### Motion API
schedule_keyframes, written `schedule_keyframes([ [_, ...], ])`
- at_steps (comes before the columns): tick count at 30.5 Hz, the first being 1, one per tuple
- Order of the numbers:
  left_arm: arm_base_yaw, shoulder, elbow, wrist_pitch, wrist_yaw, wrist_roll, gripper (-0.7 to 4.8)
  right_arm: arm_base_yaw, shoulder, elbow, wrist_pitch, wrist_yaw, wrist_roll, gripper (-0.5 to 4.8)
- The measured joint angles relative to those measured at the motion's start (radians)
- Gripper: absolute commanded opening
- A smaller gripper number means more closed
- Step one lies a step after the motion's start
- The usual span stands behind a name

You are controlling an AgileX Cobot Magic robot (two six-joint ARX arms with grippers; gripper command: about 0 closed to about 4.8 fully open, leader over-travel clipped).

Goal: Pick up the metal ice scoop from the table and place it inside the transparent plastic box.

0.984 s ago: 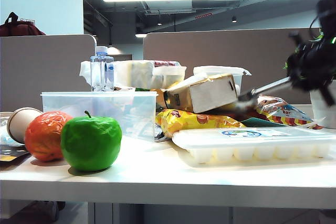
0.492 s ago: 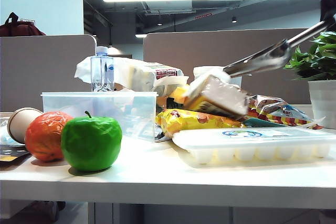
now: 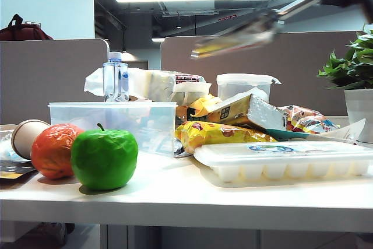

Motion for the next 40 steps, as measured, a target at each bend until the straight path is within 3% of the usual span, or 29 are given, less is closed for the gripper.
schedule_keyframes([
  [4,0.014,-0.021,0.0,0.0,0.002,0.0,-0.05,0.172,0.029,0.001,0.068,0.117,-0.016,-0.09],
  [11,0.023,-0.038,0.0,0.001,0.0,0.0,-0.05,0.357,0.211,0.019,0.283,0.266,-0.028,-0.09],
  [16,0.024,-0.04,0.0,-0.014,-0.001,0.0,-0.05,0.45,0.401,0.105,0.414,0.348,-0.061,-0.09],
  [22,0.03,-0.067,0.0,-0.023,-0.003,0.0,-0.05,0.523,0.584,0.295,0.459,0.382,-0.153,-0.09],
  [29,0.03,-0.068,0.0,-0.029,-0.001,0.0,-0.05,0.559,0.689,0.414,0.346,0.43,-0.227,-0.07],
  [33,0.03,-0.069,0.0,-0.029,-0.001,0.0,-0.05,0.564,0.697,0.414,0.312,0.438,-0.231,1.67],
  [40,0.03,-0.071,0.0,-0.029,-0.001,0.0,-0.05,0.565,0.697,0.414,0.319,0.376,-0.228,1.99],
])
